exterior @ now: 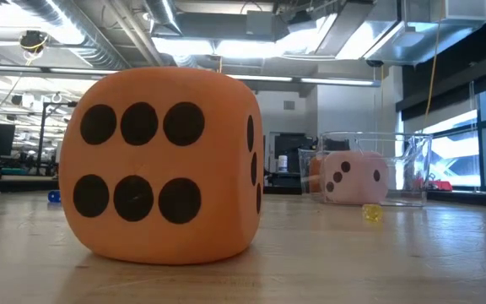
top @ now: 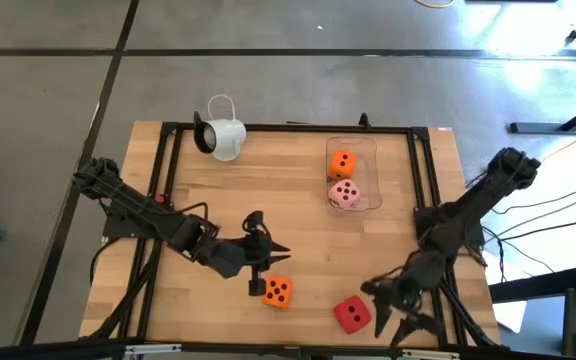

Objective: Pick & Place Dice
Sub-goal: Put the large red die into the transparent bin

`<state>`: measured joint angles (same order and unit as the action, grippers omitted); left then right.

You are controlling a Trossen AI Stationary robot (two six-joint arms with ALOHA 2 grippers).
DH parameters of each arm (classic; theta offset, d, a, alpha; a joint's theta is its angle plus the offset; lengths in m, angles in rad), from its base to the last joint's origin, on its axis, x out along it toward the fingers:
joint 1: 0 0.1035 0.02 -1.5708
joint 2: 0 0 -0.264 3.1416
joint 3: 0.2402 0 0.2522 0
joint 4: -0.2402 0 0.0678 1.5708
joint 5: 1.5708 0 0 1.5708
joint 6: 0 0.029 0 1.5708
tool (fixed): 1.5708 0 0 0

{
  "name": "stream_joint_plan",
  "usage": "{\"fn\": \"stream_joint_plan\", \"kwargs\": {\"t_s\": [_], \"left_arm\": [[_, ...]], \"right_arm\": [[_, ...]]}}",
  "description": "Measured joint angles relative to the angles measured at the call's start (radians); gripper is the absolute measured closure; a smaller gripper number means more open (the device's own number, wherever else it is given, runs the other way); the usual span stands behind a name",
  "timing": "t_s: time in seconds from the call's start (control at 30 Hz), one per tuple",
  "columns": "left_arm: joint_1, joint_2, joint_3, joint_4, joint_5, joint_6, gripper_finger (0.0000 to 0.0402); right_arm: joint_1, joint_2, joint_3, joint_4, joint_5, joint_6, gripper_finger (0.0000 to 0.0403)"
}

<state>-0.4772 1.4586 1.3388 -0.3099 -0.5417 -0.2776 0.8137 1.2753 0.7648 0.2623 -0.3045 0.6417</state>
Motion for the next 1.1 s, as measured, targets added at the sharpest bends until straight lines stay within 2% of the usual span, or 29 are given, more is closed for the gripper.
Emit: {"fn": "stream_joint_plan", "kwargs": {"t_s": [0.13,0.27,0.4,0.53,0.6,0.67,0.87,1.1], "left_arm": [[-0.002,0.000,0.000,0.000,-0.029,-0.014,0.0352],[-0.001,0.000,0.000,0.000,-0.065,-0.030,0.0354],[-0.001,0.000,0.000,0.000,-0.098,-0.049,0.0354],[-0.001,0.000,0.000,0.001,-0.102,-0.052,0.0354],[-0.001,0.000,0.000,0.004,-0.102,-0.061,0.0354],[-0.001,0.000,0.000,0.005,-0.102,-0.072,0.0354],[-0.002,0.000,0.000,0.008,-0.102,-0.079,0.0354],[-0.002,0.000,0.000,0.051,-0.104,-0.078,0.0354]], "right_arm": [[0.044,0.101,0.065,0.003,-0.015,0.021,0.0213],[0.096,0.215,0.203,-0.022,-0.045,0.003,0.0213],[0.146,0.323,0.394,-0.266,0.014,-0.046,0.0213],[0.180,0.424,0.558,-0.582,0.161,-0.057,0.0213],[0.192,0.466,0.606,-0.662,0.229,-0.047,0.0213],[0.203,0.501,0.625,-0.692,0.275,-0.026,0.0213],[0.223,0.570,0.628,-0.694,0.289,0.052,0.0213],[0.230,0.633,0.617,-0.746,0.364,0.139,0.0213]]}}
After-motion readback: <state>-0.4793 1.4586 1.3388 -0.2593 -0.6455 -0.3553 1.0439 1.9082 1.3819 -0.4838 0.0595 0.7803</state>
